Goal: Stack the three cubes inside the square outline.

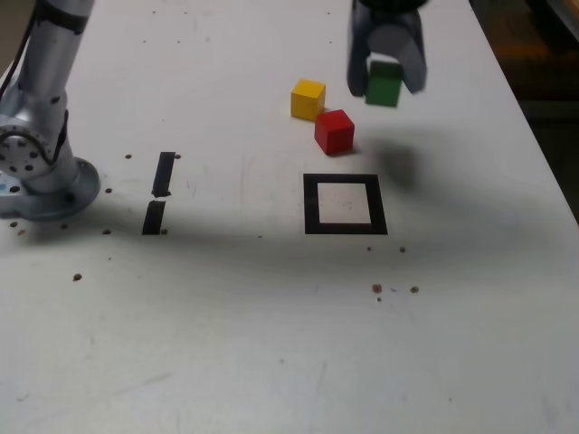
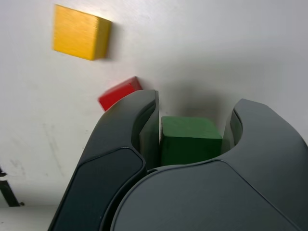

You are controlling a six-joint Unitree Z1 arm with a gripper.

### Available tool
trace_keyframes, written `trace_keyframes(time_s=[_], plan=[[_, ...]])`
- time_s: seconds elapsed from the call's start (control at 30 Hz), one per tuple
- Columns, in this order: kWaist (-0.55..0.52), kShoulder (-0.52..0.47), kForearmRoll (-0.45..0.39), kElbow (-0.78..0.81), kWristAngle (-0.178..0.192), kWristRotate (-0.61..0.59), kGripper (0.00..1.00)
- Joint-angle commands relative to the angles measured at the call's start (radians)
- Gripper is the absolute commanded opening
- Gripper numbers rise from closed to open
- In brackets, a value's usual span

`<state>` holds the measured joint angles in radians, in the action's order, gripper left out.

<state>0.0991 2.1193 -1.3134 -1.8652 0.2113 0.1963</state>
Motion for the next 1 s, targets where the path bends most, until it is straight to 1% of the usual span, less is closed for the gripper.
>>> trace_keyframes(time_s=[0.0, 0.27, 0.37, 0.47, 0.63, 0.7, 0.77, 0.87, 0.97], plan=[[-0.006, 0.028, -0.003, -0.028, -0.002, -0.001, 0.23], [-0.009, 0.128, -0.019, -0.121, -0.004, 0.013, 0.23], [-0.009, 0.159, -0.019, -0.147, -0.013, 0.015, 0.23], [-0.009, 0.179, -0.021, -0.163, -0.023, 0.015, 0.23], [-0.004, 0.193, -0.020, -0.174, -0.027, 0.015, 0.25], [-0.001, 0.196, -0.020, -0.175, -0.027, 0.015, 0.30], [0.002, 0.200, -0.023, -0.173, -0.028, 0.016, 0.39], [0.003, 0.212, -0.033, -0.171, -0.033, 0.020, 0.60], [0.004, 0.235, -0.037, -0.175, -0.049, 0.031, 0.79]])
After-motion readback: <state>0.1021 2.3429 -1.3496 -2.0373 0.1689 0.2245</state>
